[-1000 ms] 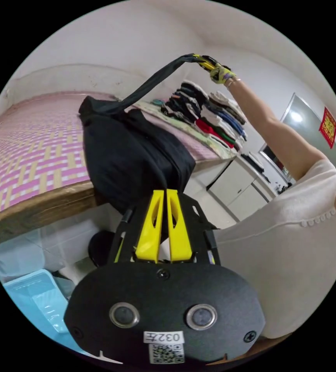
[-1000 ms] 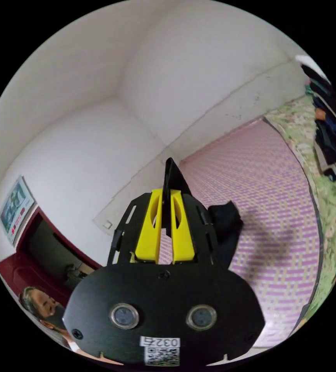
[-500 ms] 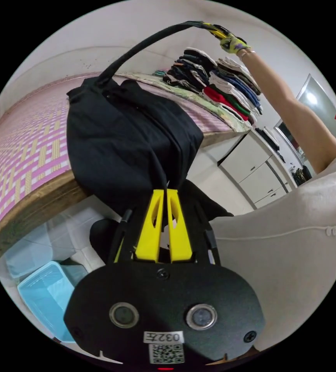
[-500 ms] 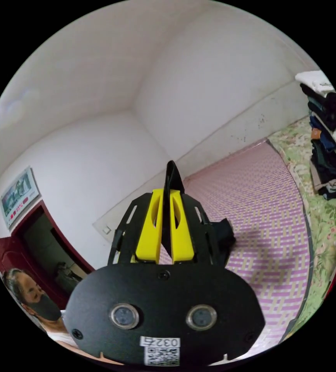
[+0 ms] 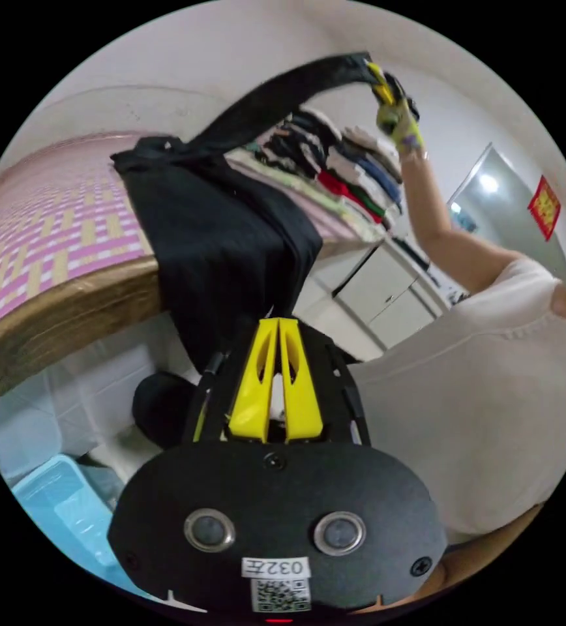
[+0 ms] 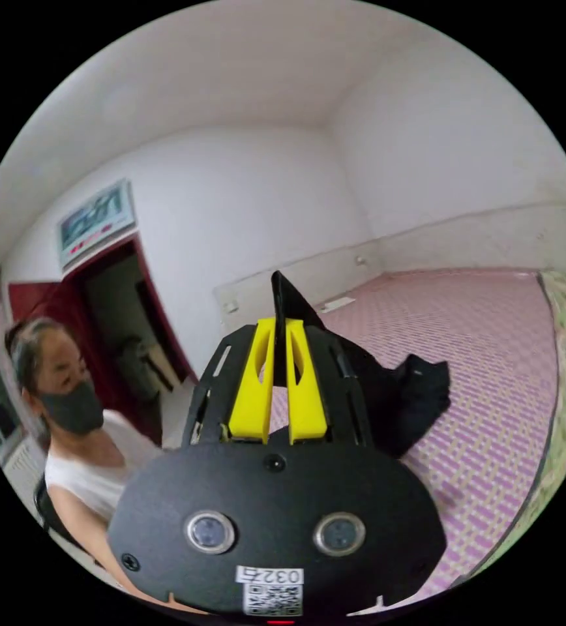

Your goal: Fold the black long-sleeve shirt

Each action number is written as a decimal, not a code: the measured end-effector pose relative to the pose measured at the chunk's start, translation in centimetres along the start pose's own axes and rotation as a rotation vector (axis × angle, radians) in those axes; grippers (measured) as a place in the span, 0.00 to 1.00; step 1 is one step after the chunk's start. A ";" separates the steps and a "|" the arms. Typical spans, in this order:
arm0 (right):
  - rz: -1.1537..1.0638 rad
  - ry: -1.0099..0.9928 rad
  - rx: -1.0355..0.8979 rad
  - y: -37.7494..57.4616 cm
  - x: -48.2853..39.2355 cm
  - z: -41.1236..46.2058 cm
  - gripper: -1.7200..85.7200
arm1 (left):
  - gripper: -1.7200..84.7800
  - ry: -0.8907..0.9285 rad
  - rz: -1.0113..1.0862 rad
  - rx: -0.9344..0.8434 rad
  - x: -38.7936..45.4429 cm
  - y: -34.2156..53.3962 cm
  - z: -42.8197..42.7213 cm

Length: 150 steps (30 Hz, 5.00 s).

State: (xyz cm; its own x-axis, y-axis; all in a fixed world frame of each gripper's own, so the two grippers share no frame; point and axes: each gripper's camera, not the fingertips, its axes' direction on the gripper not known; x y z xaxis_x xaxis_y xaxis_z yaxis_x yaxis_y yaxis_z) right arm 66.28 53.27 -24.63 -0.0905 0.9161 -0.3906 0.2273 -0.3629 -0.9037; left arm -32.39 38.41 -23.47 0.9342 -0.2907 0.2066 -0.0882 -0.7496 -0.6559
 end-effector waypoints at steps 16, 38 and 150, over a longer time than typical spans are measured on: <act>-0.450 -0.136 -0.678 26.9 -10.4 22.8 0.03 | 0.15 0.372 -0.272 0.439 -12.2 -7.2 -12.4; -0.334 -0.110 -0.416 35.7 -1.9 17.4 0.03 | 0.02 0.095 -0.471 -0.008 -23.4 -43.2 -4.9; 0.252 -0.080 -0.446 31.8 27.9 -3.8 0.07 | 0.07 0.383 0.176 0.018 -23.6 7.0 15.0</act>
State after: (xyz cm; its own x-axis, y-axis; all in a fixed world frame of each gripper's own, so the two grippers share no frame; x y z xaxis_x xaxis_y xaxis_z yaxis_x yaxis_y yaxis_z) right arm 74.65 67.95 -63.58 -0.0501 0.7875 -0.6143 0.6409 -0.4464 -0.6245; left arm -49.91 48.95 -43.86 0.7095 -0.6156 0.3431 -0.2253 -0.6594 -0.7172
